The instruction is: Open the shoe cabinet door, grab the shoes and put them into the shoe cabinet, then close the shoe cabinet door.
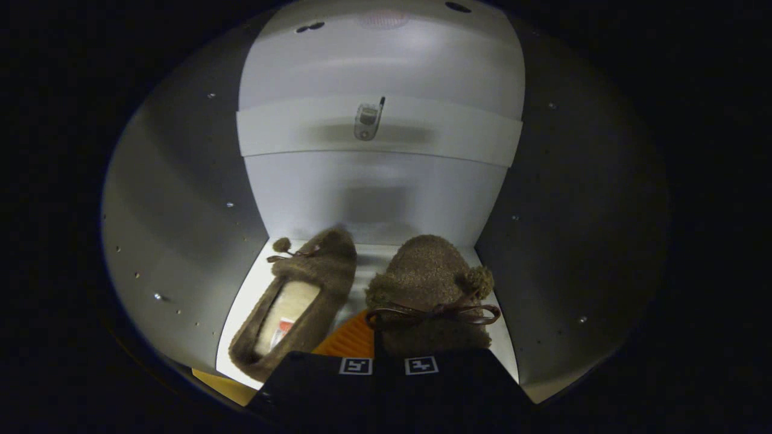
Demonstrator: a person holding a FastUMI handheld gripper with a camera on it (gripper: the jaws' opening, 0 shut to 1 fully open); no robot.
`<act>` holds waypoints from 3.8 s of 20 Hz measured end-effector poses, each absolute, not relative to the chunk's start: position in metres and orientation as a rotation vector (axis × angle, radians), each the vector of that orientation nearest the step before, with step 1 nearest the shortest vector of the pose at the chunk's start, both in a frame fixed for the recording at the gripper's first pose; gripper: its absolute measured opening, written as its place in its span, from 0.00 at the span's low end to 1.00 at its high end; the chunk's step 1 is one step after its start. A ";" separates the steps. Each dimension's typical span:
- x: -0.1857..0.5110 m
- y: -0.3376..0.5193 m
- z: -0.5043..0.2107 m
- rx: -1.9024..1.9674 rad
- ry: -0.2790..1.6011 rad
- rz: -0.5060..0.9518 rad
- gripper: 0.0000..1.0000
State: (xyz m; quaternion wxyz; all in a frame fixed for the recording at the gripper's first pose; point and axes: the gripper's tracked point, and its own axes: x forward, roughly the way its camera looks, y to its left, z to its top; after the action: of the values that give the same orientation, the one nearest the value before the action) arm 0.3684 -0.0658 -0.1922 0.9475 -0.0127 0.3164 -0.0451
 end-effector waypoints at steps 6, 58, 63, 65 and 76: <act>0.396 -0.069 -0.223 0.021 0.707 -0.055 0.05; -0.172 -0.255 0.020 0.014 0.006 -0.408 0.98; -0.134 -0.278 0.003 0.059 0.045 -0.241 0.98; -0.122 -0.269 -0.007 0.079 0.077 -0.157 0.99; -0.097 -0.175 -0.015 0.088 0.078 0.023 0.98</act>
State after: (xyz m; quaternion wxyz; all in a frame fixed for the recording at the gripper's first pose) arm -0.0967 -0.1749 -0.0153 0.9982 0.0437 0.0391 0.0117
